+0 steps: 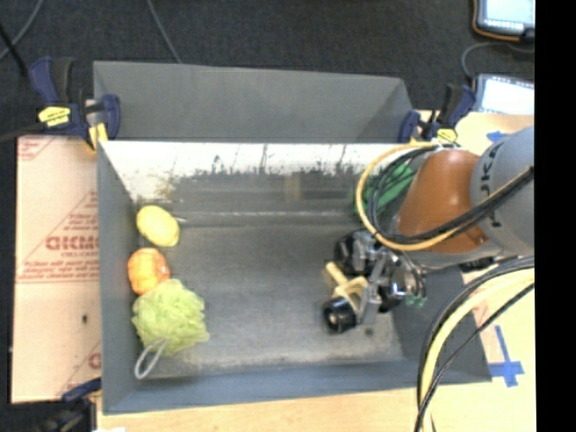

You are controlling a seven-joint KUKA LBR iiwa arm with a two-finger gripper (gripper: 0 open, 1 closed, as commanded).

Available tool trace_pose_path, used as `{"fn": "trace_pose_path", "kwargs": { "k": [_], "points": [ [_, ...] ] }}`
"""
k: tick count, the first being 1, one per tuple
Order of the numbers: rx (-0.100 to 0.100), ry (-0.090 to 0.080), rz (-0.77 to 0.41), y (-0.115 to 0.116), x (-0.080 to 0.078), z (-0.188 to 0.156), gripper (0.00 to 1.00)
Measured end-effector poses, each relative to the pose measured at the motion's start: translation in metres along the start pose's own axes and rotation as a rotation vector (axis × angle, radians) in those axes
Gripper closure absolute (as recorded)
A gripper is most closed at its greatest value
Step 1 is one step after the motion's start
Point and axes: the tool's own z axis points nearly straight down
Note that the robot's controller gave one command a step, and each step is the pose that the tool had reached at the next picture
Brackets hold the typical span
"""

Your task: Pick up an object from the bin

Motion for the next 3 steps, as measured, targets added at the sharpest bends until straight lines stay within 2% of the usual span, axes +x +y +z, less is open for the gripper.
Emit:
{"fn": "trace_pose_path", "kwargs": {
  "k": [1, 2, 3],
  "points": [
    [-0.007, -0.002, 0.024, 0.009, 0.000, 0.006, 0.00],
    [-0.007, -0.004, 0.063, -0.005, 0.004, -0.001, 0.00],
    [-0.003, -0.012, 0.155, 0.016, -0.002, 0.011, 0.00]
  ]
}}
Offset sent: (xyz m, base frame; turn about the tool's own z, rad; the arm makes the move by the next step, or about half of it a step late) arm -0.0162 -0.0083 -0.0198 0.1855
